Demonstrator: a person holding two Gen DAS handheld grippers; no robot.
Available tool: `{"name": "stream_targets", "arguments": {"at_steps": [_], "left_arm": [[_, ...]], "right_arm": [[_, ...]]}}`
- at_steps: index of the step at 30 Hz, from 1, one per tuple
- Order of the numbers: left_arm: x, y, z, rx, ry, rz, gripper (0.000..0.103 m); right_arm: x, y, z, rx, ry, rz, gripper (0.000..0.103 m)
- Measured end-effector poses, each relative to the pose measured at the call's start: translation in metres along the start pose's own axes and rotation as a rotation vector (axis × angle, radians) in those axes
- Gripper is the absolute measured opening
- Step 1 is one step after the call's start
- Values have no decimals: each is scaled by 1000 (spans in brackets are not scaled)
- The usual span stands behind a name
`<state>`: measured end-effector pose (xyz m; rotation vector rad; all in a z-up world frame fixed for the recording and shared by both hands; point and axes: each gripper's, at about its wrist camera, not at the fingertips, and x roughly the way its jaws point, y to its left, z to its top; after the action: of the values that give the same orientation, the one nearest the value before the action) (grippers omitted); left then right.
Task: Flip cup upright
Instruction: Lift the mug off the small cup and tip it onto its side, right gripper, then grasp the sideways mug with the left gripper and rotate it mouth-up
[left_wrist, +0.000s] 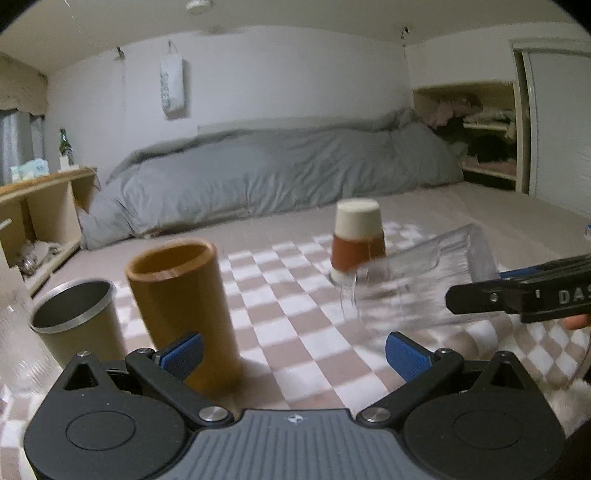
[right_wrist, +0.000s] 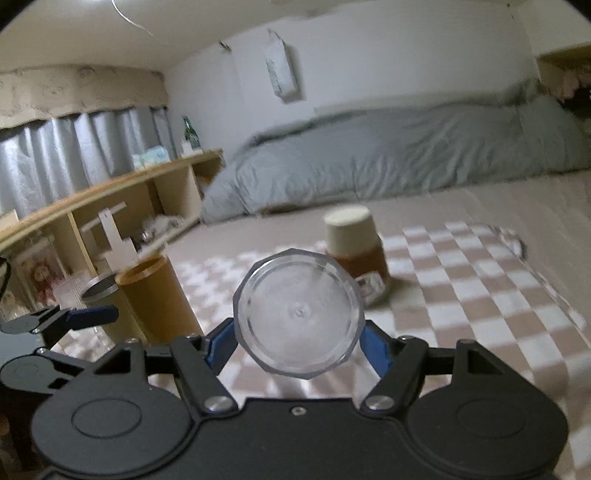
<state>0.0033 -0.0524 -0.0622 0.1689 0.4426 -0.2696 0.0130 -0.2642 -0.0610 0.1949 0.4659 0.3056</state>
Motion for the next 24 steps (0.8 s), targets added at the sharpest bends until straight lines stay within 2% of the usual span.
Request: {"name": "stream_targets", "arguments": {"at_steps": [5,9,13,18,20,24], "left_arm": [[15,-4,-10,6,55,-21,103],[12,4,-8,-13,40,-3,103],[6,22,-2,-83,23,4,102],[3,31,6,-214,18,-68,98],[8,31,13,-269,37,-119,96],[28,26,31,-405,97,-236,94]], "right_arm": [[3,-2,-14,-56,95,-32,72],[24,-1,-21,-70,157,-47,72],[53,10,-24,-103,206,-41,72],[72,20,-30,-146,202,-21,73],[69,18,-32,-137,184,8,81],[47,9,-36,-110,143,45,84]]}}
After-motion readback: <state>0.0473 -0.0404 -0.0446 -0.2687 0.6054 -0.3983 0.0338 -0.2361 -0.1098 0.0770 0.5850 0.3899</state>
